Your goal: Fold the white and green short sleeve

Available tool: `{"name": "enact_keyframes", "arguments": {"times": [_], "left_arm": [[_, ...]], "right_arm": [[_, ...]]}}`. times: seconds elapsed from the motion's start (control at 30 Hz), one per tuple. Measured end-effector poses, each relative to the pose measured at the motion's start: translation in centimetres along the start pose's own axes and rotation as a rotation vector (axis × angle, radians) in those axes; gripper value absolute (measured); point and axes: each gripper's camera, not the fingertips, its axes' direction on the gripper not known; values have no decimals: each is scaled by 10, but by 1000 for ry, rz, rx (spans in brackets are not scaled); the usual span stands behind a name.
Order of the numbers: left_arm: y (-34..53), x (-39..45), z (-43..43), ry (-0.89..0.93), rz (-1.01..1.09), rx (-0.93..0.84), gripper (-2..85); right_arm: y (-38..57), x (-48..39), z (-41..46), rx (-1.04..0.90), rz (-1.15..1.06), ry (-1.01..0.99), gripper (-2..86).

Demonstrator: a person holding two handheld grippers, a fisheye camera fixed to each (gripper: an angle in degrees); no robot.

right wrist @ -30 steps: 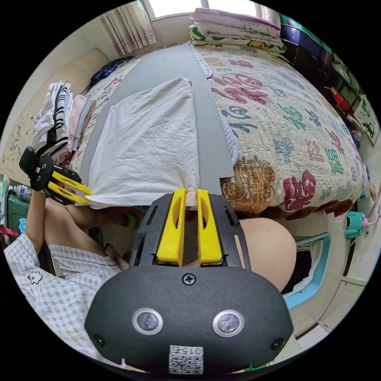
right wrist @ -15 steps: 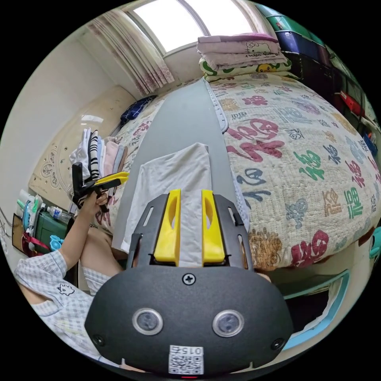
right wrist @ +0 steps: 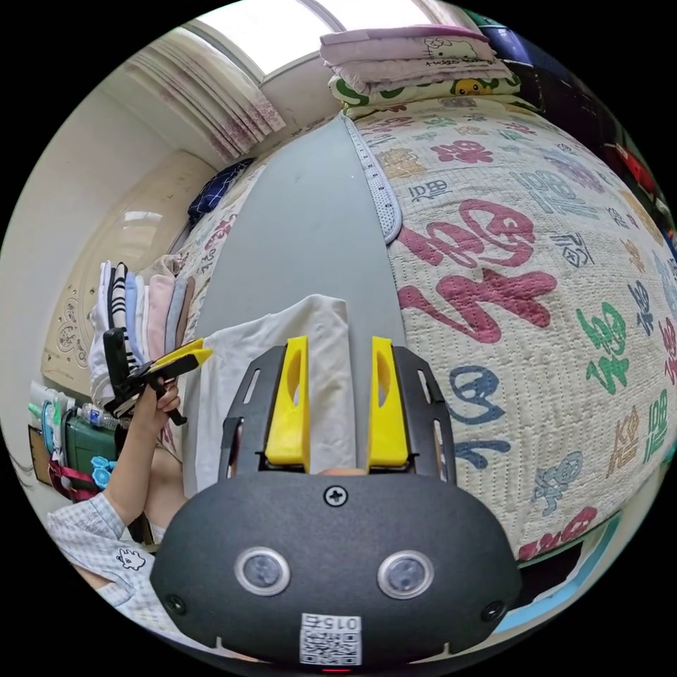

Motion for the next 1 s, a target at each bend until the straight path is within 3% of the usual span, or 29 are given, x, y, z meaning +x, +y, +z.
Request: {"name": "enact_keyframes", "arguments": {"times": [0.33, 0.47, 0.73, 1.0], "left_arm": [[-17, -27, 10, 151, -75, -38, 53], [-23, -19, -7, 205, -65, 58, 32], [-40, 94, -122, 198, 222, 338, 13], [-83, 256, -167, 236, 447, 492, 11]], "right_arm": [[3, -42, -9, -77, -21, -43, 75], [22, -58, -38, -11, -26, -80, 54], [92, -93, -187, 307, -140, -299, 49], [157, -102, -307, 573, -225, -222, 47]]}}
